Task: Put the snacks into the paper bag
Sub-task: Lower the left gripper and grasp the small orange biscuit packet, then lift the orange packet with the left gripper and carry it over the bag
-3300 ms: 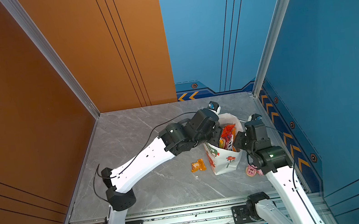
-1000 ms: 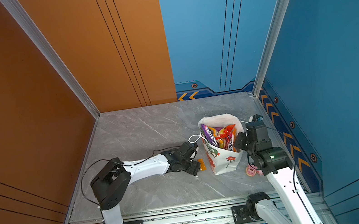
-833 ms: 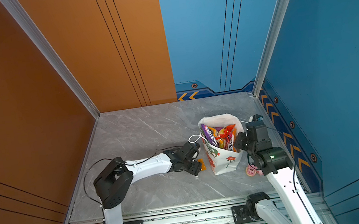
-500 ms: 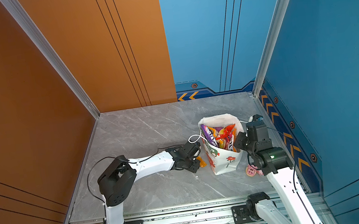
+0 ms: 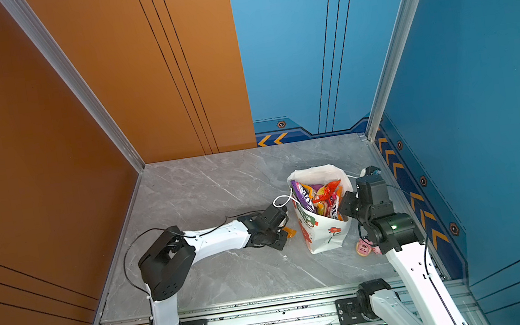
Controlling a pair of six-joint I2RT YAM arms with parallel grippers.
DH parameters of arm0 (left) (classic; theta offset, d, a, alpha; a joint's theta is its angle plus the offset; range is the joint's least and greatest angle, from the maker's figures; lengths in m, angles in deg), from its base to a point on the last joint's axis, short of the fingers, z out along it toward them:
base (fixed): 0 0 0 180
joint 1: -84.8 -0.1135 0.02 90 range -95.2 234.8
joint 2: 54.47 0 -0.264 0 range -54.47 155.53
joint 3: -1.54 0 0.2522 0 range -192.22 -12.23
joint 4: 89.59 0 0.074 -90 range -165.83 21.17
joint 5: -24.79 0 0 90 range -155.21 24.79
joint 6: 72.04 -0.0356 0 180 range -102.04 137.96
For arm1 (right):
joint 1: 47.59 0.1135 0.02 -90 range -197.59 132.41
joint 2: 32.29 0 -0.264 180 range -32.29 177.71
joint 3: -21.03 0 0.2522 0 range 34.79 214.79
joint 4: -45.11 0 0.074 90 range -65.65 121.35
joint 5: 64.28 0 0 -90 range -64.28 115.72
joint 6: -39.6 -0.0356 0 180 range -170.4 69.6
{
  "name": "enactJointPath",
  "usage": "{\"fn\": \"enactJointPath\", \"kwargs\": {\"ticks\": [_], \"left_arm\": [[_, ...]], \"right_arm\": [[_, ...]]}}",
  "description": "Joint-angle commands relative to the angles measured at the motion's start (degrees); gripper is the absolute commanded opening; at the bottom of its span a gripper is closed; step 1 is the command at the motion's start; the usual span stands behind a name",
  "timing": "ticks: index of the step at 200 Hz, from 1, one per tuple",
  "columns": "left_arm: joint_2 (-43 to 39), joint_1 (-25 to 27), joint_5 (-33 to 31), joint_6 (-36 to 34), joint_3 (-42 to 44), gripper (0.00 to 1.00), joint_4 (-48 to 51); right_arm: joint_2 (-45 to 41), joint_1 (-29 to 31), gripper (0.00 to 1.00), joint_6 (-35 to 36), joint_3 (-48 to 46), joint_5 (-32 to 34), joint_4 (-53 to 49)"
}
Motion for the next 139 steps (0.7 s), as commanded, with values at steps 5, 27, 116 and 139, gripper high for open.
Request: {"fn": "enactJointPath", "kwargs": {"ticks": [5, 27, 116, 139], "left_arm": [[-1.5, -1.0, -1.0, 1.7, 3.1, 0.19, 0.7], [-4.6, -1.4, -0.8, 3.4, 6.4, 0.18, -2.2], [-28.6, -3.5, -5.9, 4.7, 22.5, 0.15, -8.2], [-35.0, -4.2, -7.6, 3.6, 21.6, 0.15, -4.6]], "right_arm": [[0.0, -0.4, 0.06, -0.5, 0.0, -0.5, -1.8], [-0.2, -0.5, 0.06, -0.5, -0.1, -0.5, -2.0], [-0.2, -0.5, 0.06, -0.7, -0.1, -1.0, -1.9], [-0.2, -0.5, 0.06, -1.1, -0.2, -1.2, -1.9]]}}
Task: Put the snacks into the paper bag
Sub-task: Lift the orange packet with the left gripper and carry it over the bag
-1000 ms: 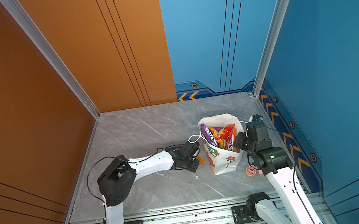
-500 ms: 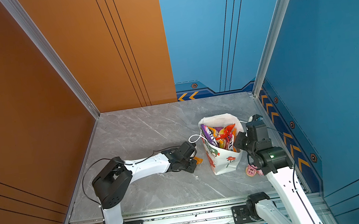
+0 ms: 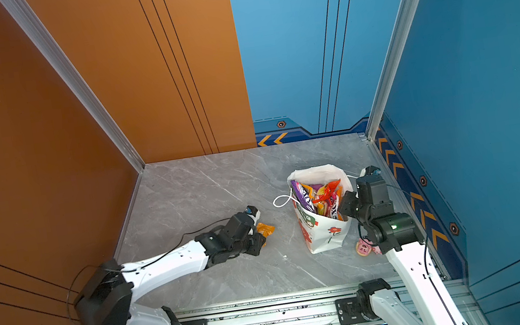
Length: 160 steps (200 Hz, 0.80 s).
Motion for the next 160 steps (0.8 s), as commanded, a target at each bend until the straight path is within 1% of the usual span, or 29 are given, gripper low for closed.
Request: {"fn": "enactJointPath", "kwargs": {"ticks": [1, 20, 34, 50, 54, 81, 109, 133, 160], "left_arm": [[-6.0, -1.0, -4.0, -1.1, -0.8, 0.15, 3.1], [-10.0, -1.0, -6.0, -1.8, -3.3, 0.14, 6.1], [-11.4, -0.3, -6.8, -2.3, -6.1, 0.14, 8.3], [-11.8, 1.3, -8.1, -3.7, -9.2, 0.13, 10.4], [-11.9, 1.8, -8.5, -4.1, -11.6, 0.13, 11.0], [-11.3, 5.1, -10.5, -7.0, -19.1, 0.13, 13.4], [-8.0, 7.5, -10.0, -9.7, -28.3, 0.13, 16.0], [-3.0, 9.4, -10.2, -12.5, -36.4, 0.12, 19.3], [2.8, 10.7, -9.3, -14.0, -44.0, 0.12, 22.4]], "right_arm": [[-0.2, -0.4, 0.06, -1.1, -0.2, -1.0, -1.9], [-0.2, -0.3, 0.06, -1.4, -0.1, -1.3, -1.9], [-0.3, -0.2, 0.06, -1.6, -0.1, -1.5, -2.1], [-0.5, -0.2, 0.06, -1.6, -0.1, -1.3, -2.2], [-0.5, -0.2, 0.06, -1.6, -0.1, -1.3, -2.2], [-0.6, -0.2, 0.06, -1.6, 0.0, -1.3, -2.1], [-0.5, -0.2, 0.06, -1.5, 0.3, -1.2, -2.3], [-0.7, -0.2, 0.06, -1.4, 0.2, -1.0, -2.2], [-0.8, -0.2, 0.06, -1.1, 0.3, -0.9, -2.5]]}}
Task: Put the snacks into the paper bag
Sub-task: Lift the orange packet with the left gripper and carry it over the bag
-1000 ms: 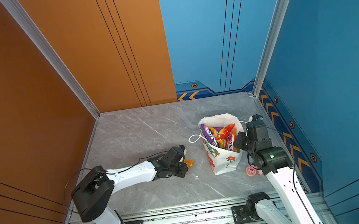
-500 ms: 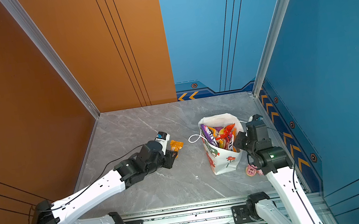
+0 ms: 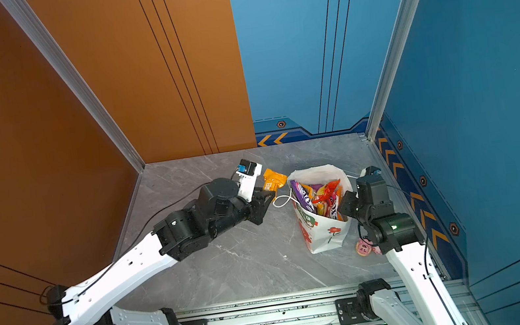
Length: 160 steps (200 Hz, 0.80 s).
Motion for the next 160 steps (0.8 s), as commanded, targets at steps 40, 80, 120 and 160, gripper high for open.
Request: {"fn": "enactJointPath", "kwargs": {"ticks": [40, 80, 120, 160], "left_arm": [[13.2, 3.0, 2.2, -5.3, -16.3, 0.12, 11.7], [21.4, 3.8, 5.0, -6.5, -26.3, 0.12, 16.4], [29.2, 3.8, 6.3, -6.6, -35.6, 0.12, 20.4], [35.5, 3.7, 5.9, -7.0, -44.5, 0.12, 26.1]], "right_arm": [[-0.7, -0.1, 0.06, -0.1, 0.3, -0.6, -2.4], [-0.6, -0.2, 0.06, -0.1, 0.3, -1.1, -2.1], [-0.7, -0.2, 0.06, 0.0, 0.4, -1.1, -2.1], [-0.7, -0.2, 0.06, 0.0, -0.1, -1.0, -1.9]]}}
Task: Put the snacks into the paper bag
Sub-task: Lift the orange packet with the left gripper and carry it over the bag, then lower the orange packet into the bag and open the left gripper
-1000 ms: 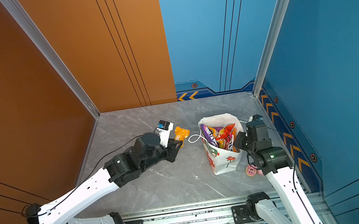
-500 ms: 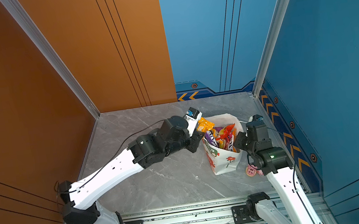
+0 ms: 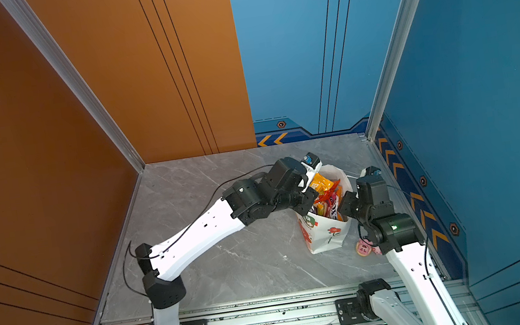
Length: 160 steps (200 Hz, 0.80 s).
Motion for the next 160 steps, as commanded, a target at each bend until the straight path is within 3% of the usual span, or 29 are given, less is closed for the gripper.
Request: {"fn": "enactJointPath", "kwargs": {"ticks": [1, 129, 160], "left_arm": [[2.5, 0.4, 1.1, -1.1, -4.9, 0.12, 5.3], [9.0, -0.7, 5.1, 0.4, -10.0, 0.13, 7.2], [9.1, -0.7, 5.7, 0.5, -10.0, 0.23, 7.3]], "right_arm": [[-0.6, -0.2, 0.06, 0.0, -0.1, -0.9, -1.9], [-0.2, -0.3, 0.06, -0.2, -0.9, -1.4, -0.9], [-0.3, -0.3, 0.06, -0.2, -1.0, -1.4, -0.8]]}}
